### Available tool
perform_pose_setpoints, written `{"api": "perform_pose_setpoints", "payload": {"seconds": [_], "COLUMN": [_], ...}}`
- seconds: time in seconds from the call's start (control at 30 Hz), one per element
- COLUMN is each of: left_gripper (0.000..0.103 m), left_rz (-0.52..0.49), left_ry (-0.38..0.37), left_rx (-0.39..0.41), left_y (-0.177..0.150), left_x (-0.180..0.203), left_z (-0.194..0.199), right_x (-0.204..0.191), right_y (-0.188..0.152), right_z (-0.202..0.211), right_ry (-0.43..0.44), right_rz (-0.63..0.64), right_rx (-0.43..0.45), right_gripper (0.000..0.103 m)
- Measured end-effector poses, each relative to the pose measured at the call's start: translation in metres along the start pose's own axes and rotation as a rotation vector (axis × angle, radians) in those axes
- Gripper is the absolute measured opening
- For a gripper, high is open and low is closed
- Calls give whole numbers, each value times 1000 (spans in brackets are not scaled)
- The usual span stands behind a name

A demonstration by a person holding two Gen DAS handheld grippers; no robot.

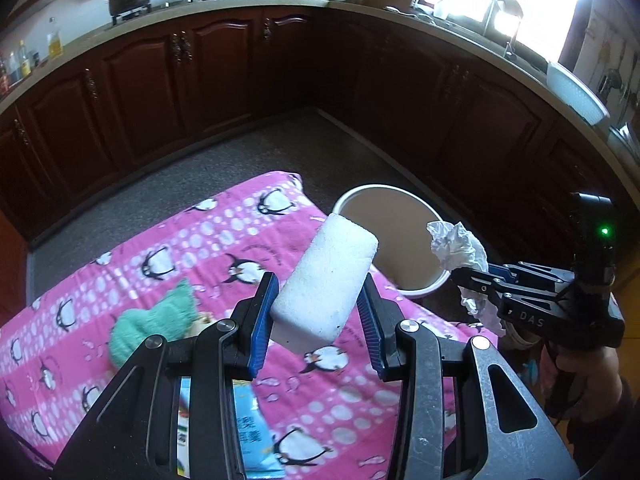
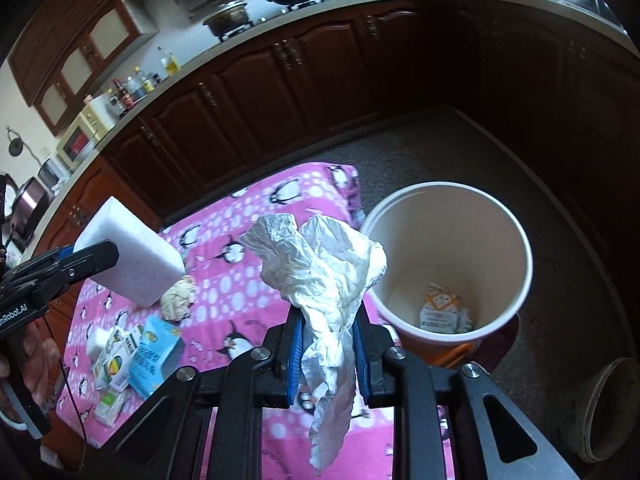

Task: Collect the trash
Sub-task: 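Carry the tissue and foam block in both tools over the white bin, then open both tools to drop the tissue and foam block into the bin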

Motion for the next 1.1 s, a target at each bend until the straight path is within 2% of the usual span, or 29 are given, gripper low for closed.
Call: {"api": "perform_pose_setpoints", "payload": {"seconds": [0.2,0.33,0.43,0.7,1.03,1.07,1.1], "left_gripper": [38,38,38,38,38,38,39], "left_rz": [6,35,78,186,247,252,255], "left_ry": [-30,-75,-133,-201,-202,-204,-210], "left_rx": [-28,-51,-73,-104,-106,-107,-111], "left_y": [8,16,21,35,47,47,48], "left_x": [17,28,35,50,58,58,60], "left_z": [-21,-41,-60,-110,-152,-154,-156], "right_x": [28,46,58,88,115,116,118], "right_y": [0,-2,-3,-3,6,8,9], "right_z": [-8,-19,-29,-63,-94,-96,-99], "right_ry": [-27,-43,-55,-81,-132,-137,-145], "right_rz": [-44,-72,-86,-122,-159,-155,-154], "right_rx": [-14,-40,-59,-110,-131,-131,-134], "right_gripper": [21,21,21,21,21,22,30]}}
Point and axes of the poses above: each gripper's, at about its wrist camera, not at the fingertips, and z roughly against the way its jaws point, x to its right, y to its top, the point moved 2 cm from there along -z, roughly the way its jaws point, and after that the axes turned 7 degrees about z, right-handed, at the moved point
